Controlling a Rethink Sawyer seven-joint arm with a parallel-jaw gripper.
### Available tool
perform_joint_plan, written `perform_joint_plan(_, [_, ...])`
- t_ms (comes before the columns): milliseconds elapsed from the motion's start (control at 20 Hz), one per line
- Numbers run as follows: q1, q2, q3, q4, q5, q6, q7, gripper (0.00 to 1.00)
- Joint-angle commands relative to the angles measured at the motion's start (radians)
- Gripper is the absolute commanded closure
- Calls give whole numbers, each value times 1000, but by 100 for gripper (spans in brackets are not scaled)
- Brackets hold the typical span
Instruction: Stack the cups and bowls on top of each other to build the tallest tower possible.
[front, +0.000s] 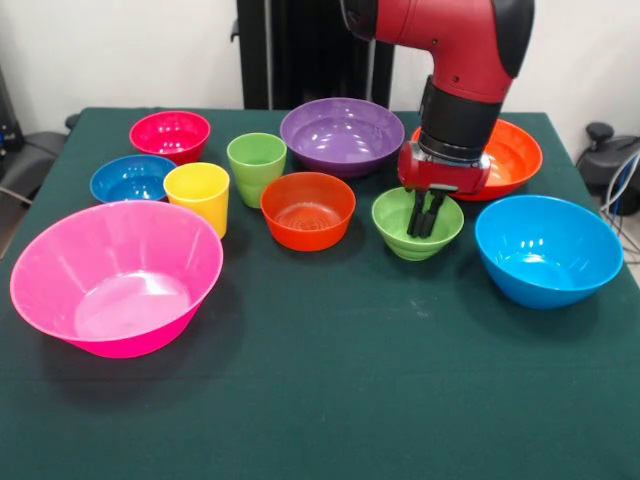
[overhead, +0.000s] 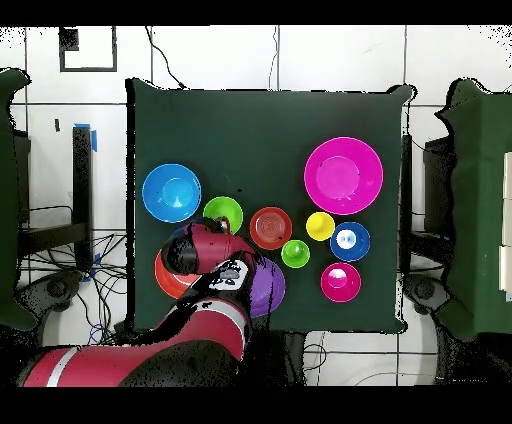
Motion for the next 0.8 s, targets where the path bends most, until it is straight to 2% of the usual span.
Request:
perform_joint_plan(50, [-4,81,62,-88,38,2,172,100])
perform_joint_plan(400, [-8,93,51,-112,32,25,154,100])
perform_joint_plan(800, [-58,104,67,-134,-12,-47,137,100])
